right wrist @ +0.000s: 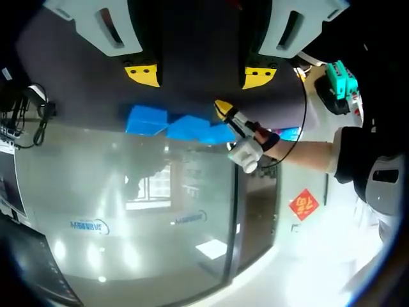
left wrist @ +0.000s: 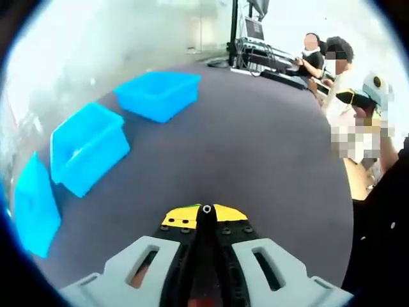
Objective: Sort the screws, nuts, and washers into the corresponding bins
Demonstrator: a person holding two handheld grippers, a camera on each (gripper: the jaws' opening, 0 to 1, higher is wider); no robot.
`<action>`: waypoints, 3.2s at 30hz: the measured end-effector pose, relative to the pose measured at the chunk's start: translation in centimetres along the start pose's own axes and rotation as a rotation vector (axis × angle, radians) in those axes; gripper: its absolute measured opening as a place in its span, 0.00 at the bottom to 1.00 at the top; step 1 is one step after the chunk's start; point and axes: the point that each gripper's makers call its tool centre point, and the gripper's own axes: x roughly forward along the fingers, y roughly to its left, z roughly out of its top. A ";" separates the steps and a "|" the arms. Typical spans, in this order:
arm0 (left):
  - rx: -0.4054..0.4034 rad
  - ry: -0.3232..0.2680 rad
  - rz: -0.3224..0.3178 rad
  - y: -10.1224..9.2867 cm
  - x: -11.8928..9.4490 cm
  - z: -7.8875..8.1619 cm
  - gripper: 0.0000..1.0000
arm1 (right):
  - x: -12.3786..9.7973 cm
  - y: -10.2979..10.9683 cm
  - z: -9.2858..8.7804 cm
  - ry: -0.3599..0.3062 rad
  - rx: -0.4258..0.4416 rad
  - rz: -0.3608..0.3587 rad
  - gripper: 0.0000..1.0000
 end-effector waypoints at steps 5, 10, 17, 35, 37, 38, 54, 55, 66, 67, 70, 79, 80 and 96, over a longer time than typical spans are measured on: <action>-0.028 -0.052 -0.021 -0.8 -0.6 0.1 0.06 | 0.0 0.0 0.2 -0.003 -0.002 0.001 0.43; -0.057 -0.111 -0.003 -1.4 -1.5 0.3 0.06 | 0.2 0.0 0.5 -0.010 -0.005 0.000 0.43; -0.100 -0.325 0.048 -2.3 -4.7 2.8 0.06 | 0.7 0.5 1.1 -0.024 -0.012 0.007 0.43; -0.133 -0.614 0.373 -2.3 -12.6 2.4 0.06 | 1.7 1.3 3.3 -0.087 -0.020 0.010 0.43; -0.145 -0.622 0.402 -1.8 -13.4 2.2 0.05 | 2.0 1.6 3.3 -0.087 -0.021 0.016 0.43; -0.147 -0.628 0.411 -1.5 -13.7 2.2 0.05 | 2.1 1.7 3.3 -0.085 -0.023 0.019 0.43; -0.273 -0.699 0.601 13.6 -17.6 4.0 0.05 | 2.3 1.8 2.8 -0.071 -0.019 0.027 0.43; -0.261 -0.690 0.617 14.5 -17.6 4.2 0.05 | 2.2 1.7 2.9 -0.074 -0.015 0.026 0.43; -0.309 -0.630 0.643 21.3 -15.2 5.7 0.05 | 1.9 1.5 2.6 -0.072 -0.004 0.016 0.43; -0.303 -0.616 0.651 21.7 -14.9 5.6 0.05 | 1.9 1.6 2.6 -0.074 0.001 0.017 0.43; -0.311 -0.586 0.677 23.2 -14.5 5.3 0.05 | 1.9 1.7 2.3 -0.069 0.002 0.018 0.43; -0.342 -0.545 0.732 26.9 -15.1 4.3 0.05 | 1.7 1.9 2.3 -0.074 0.010 0.023 0.43; -0.355 -0.557 0.726 27.0 -15.2 4.2 0.05 | 1.7 2.0 2.3 -0.075 0.011 0.024 0.43; -0.275 -0.526 0.754 25.2 -15.8 5.2 0.34 | 1.7 2.8 2.1 -0.081 0.022 0.044 0.43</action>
